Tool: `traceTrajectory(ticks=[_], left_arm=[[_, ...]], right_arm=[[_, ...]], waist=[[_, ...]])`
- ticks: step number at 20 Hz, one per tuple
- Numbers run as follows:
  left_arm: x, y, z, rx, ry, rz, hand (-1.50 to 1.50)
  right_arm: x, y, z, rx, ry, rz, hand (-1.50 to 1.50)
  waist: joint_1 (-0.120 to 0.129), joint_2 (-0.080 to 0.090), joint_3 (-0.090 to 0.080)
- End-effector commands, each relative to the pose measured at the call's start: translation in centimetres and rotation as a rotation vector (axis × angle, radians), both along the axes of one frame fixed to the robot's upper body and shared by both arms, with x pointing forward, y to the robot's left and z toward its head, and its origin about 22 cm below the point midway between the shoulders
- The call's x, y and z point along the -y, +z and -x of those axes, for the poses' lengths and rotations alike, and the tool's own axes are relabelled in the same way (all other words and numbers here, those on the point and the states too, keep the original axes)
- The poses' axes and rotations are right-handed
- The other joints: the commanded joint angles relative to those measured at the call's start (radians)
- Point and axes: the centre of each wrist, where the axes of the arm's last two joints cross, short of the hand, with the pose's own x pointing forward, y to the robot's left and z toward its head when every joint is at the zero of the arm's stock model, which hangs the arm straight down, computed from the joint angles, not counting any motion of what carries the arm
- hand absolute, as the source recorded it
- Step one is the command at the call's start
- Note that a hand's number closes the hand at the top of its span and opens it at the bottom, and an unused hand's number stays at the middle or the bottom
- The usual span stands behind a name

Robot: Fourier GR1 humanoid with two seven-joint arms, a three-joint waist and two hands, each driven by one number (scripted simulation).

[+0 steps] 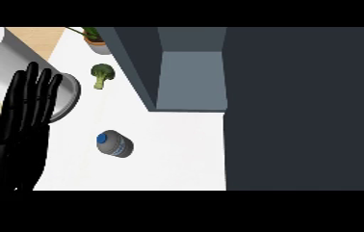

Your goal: Pick up the bottled water, place it into the cabinet and close the cabinet

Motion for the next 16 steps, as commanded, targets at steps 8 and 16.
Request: traceTrajectory(ticks=[8,16], left_arm=[[-0.7,-1.2,2.3,-0.245,-0.11,0.089,-1.5],[-0.9,1.7,8.4,-0.263,-0.083,0.096,-1.5]], right_arm=[[-1.5,-1.2,4.0,-0.192,0.159,-0.138,-1.5],[-0.3,1.8,9.8,-0.199,0.149,-0.162,-1.5]], waist=[[-0.015,0.004,-0.018],[-0.014,0.004,-0.018]])
